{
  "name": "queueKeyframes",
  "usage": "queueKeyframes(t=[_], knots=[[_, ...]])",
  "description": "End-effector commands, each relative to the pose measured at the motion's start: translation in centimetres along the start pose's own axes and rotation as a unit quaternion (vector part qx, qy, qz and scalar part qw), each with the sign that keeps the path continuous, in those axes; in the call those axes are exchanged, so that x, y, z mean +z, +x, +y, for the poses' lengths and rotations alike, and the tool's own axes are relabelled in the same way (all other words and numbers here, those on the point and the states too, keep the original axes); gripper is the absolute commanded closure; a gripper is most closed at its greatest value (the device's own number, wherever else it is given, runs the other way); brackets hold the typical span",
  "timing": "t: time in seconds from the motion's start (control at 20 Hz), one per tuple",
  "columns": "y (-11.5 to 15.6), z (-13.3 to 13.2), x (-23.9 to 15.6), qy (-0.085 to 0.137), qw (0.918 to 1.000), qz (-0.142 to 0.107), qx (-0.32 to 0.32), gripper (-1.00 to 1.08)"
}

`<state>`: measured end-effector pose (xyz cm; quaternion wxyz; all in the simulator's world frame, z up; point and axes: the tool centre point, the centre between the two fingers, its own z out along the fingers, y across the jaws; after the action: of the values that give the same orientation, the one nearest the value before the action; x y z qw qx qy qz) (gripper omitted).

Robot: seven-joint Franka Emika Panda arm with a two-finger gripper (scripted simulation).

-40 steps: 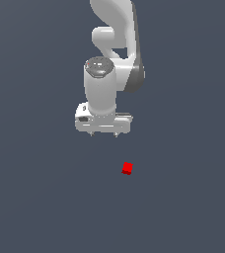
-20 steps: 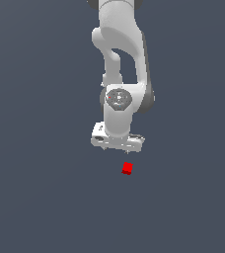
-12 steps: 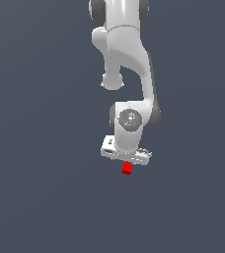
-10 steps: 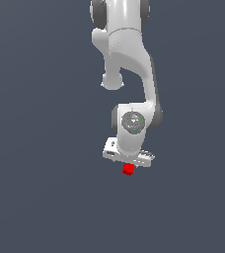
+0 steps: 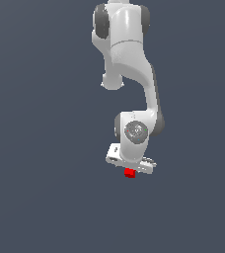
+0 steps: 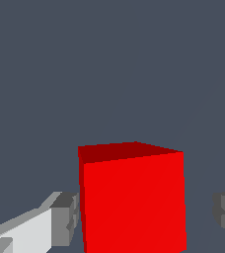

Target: Pick up the red cube and move it to a goal position.

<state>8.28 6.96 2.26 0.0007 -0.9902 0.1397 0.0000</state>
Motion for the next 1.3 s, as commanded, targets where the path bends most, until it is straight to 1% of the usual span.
queueKeyframes(t=[0.0, 0.05, 0.75, 1.0, 1.25], knots=[[0.1, 0.1, 0.2, -0.001, 1.0000, 0.000, 0.002, -0.92], [0.1, 0.1, 0.2, -0.001, 1.0000, 0.000, 0.002, 1.08], [0.0, 0.2, -0.1, -0.001, 1.0000, 0.000, 0.002, 1.08], [-0.4, 0.7, -1.4, -0.001, 1.0000, 0.000, 0.002, 1.08], [-1.1, 1.8, -3.6, 0.000, 1.0000, 0.000, 0.002, 1.08]])
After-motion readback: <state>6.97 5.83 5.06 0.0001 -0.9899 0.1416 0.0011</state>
